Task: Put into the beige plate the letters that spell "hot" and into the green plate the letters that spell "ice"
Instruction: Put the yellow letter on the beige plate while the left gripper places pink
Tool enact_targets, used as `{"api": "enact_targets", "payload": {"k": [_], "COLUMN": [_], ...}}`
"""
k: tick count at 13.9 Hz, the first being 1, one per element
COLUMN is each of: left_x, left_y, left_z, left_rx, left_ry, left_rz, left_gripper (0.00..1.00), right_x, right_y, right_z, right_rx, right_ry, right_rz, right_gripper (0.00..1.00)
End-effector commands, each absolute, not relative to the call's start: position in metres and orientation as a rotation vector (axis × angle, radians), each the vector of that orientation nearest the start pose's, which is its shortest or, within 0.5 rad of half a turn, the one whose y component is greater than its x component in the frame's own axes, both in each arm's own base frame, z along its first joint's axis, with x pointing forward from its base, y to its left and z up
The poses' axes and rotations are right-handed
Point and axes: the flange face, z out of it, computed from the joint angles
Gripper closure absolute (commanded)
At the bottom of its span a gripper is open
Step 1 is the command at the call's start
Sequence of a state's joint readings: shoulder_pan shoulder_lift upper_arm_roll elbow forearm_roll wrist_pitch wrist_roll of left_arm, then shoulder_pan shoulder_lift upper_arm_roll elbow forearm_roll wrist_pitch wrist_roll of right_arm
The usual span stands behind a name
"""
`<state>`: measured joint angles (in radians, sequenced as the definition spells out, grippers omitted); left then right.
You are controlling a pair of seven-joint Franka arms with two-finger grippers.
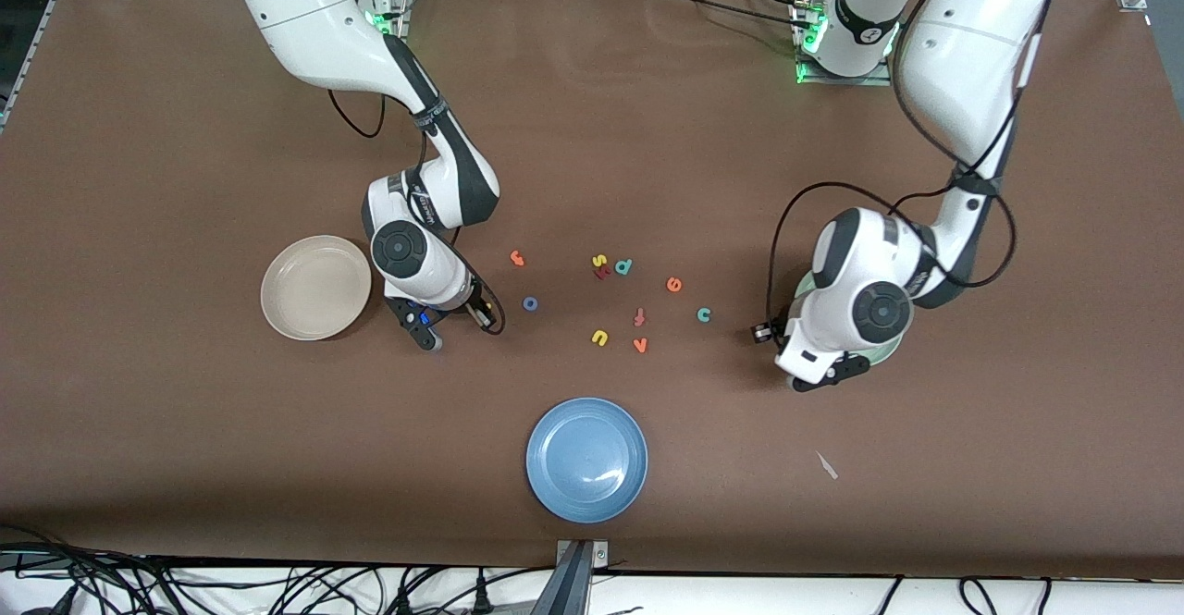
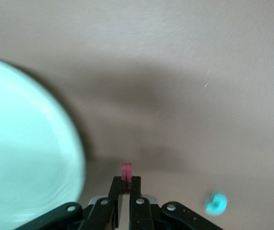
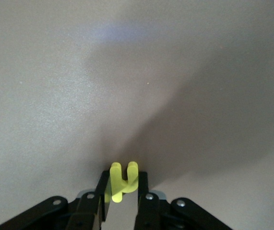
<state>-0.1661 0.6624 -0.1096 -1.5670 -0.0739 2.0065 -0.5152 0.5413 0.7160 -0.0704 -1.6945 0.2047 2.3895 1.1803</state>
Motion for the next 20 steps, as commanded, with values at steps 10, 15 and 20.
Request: {"api": "enact_targets", "payload": {"k": [10, 15, 20], "left_x": [0.643, 0.646, 0.641], "left_y": [-0.064, -0.101, -0.214], "left_z": [0.216, 0.234, 0.262], "left_rx": [-3.123, -3.145, -3.194], "left_ry": [-0.203, -0.132, 0.155], "left_rz": [0.663, 0.622, 0.541], "left_gripper": [0.0, 0.0, 0.0], "right_x": [0.577, 0.548, 0.552], "right_y": [0.18, 0.073, 0.048], "right_z": [0.273, 0.253, 0.236], "right_rx": [-3.161, -3.174, -3.187], "right_ry": [0.428, 0.071, -0.115], "right_rz": [0.303, 0.178, 0.127], "right_gripper": [1.0, 1.0, 0.0]}}
